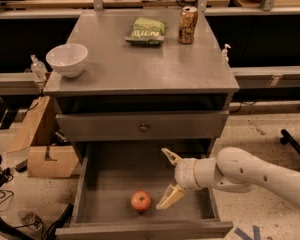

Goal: Pick apple from middle drawer and place on counter

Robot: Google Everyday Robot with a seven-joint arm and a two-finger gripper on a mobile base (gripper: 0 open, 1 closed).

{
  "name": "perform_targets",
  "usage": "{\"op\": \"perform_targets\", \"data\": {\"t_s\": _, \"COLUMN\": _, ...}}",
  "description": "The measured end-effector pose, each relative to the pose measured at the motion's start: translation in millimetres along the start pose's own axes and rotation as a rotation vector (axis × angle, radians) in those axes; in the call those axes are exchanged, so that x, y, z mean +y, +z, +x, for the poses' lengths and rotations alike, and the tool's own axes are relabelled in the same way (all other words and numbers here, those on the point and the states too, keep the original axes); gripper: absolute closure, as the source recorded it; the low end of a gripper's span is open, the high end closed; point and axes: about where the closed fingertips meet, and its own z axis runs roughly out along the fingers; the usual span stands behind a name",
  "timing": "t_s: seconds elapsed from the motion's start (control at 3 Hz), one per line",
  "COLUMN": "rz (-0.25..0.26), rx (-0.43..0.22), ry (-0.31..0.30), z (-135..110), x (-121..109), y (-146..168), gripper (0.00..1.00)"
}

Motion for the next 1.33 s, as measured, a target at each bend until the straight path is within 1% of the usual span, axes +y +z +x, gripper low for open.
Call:
{"op": "perform_targets", "data": {"t_s": 0.33, "rz": -0.027, "rx": -0.006, "ry": -0.01, "z": 7.9, "x": -0.1, "y": 23.7, "gripper": 0.0}}
{"op": "perform_targets", "data": {"t_s": 0.67, "rz": -0.059, "rx": -0.054, "ry": 0.001, "z": 22.5, "x": -1.6, "y": 60.9, "gripper": 0.0}}
{"op": "perform_targets", "data": {"t_s": 1.0, "rz": -0.085, "rx": -0.088, "ry": 0.032, "z": 44.8, "x": -1.2, "y": 97.0, "gripper": 0.0}}
{"op": "perform_targets", "data": {"t_s": 1.33, "rz": -0.114, "rx": -0.105, "ry": 0.055, "z": 67.0, "x": 1.1, "y": 129.6, "gripper": 0.0}}
